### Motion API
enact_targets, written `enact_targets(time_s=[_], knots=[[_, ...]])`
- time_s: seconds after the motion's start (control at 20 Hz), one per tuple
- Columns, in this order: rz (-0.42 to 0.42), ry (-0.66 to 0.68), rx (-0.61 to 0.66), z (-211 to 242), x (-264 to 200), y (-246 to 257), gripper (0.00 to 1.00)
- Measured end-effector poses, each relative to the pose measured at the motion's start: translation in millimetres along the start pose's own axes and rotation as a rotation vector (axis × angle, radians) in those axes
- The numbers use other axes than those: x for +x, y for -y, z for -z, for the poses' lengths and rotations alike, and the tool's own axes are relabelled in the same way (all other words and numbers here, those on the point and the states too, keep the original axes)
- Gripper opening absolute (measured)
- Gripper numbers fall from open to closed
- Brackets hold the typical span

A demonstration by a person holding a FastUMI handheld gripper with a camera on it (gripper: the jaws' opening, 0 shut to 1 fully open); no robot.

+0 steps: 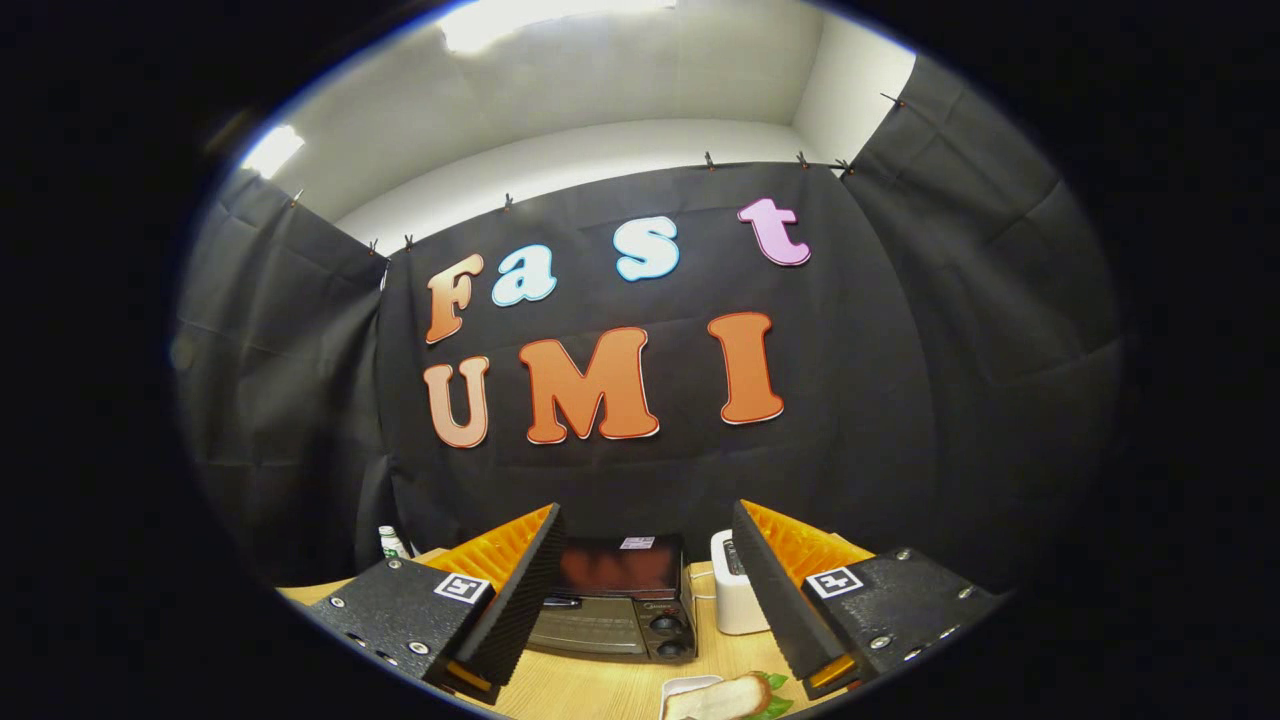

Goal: Open the toaster oven, put the food inside, and close the toaster oven door.

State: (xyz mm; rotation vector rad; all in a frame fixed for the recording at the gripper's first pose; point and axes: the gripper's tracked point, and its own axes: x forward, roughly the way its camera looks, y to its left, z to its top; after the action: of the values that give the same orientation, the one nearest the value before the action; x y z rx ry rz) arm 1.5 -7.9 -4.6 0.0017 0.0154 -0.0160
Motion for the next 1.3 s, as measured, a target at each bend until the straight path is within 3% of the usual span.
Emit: enact_targets(time_s=[0.65, 1.3], knots=[[-0.054, -0.019, -0.033, 27, 13, -39, 0.99], [-0.159, -0.216, -0.067, 138, 58, -122, 0.99]])
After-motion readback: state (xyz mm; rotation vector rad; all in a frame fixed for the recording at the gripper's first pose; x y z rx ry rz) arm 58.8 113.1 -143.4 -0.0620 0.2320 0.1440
